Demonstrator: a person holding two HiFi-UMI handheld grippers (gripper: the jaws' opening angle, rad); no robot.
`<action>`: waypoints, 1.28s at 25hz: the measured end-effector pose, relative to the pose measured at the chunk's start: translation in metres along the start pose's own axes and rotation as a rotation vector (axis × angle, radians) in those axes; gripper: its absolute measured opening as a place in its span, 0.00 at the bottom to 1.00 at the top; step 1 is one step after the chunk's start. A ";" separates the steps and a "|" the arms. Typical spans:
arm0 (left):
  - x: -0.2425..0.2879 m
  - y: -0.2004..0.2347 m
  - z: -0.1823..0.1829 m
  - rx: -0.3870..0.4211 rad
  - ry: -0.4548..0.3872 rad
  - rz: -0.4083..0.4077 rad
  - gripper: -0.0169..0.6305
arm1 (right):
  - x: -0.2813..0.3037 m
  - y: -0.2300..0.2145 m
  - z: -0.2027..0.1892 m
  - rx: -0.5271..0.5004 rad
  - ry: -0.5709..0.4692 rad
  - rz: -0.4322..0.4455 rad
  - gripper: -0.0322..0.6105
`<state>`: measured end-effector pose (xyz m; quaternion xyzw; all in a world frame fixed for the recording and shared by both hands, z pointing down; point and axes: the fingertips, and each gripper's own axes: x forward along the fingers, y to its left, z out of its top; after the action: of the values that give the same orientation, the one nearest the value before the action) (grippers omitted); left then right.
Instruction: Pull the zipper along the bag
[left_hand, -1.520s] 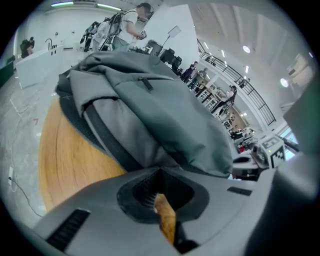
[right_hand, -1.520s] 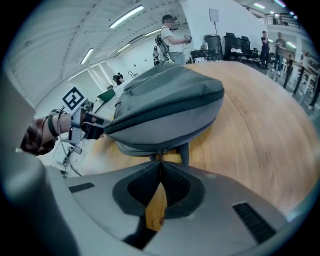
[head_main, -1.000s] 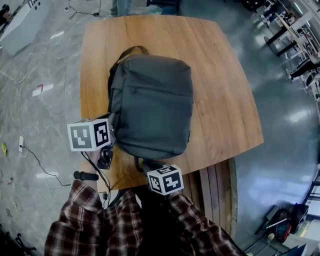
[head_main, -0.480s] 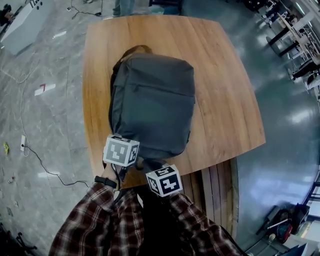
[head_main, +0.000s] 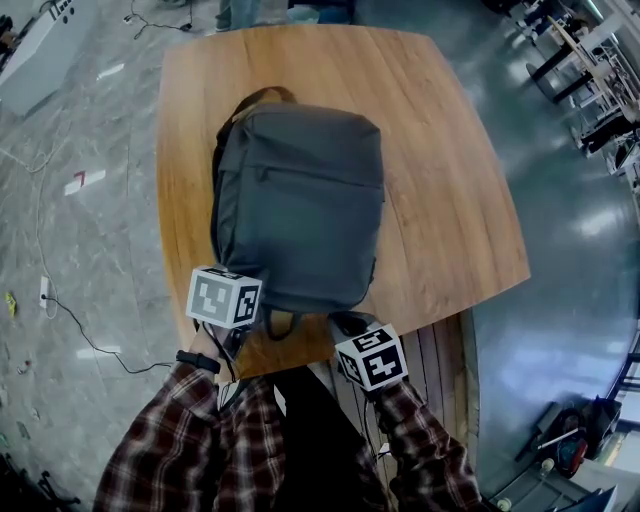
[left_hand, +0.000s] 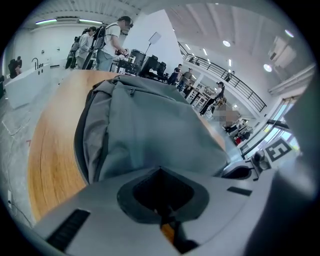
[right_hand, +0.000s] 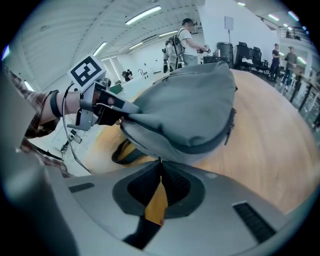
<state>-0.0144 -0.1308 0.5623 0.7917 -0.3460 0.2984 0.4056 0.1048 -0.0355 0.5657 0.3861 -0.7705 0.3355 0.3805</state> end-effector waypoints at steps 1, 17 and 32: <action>0.000 0.000 0.000 -0.008 -0.001 -0.011 0.04 | -0.005 -0.014 -0.004 0.000 0.007 -0.022 0.08; -0.004 0.019 0.002 0.021 0.062 -0.067 0.04 | -0.014 -0.076 -0.007 0.028 -0.016 -0.099 0.08; -0.061 -0.009 0.024 0.020 -0.069 0.078 0.04 | 0.056 0.102 0.041 -0.022 -0.083 0.188 0.08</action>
<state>-0.0381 -0.1282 0.5003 0.7915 -0.3874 0.2899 0.3734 -0.0184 -0.0388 0.5700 0.3212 -0.8220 0.3451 0.3194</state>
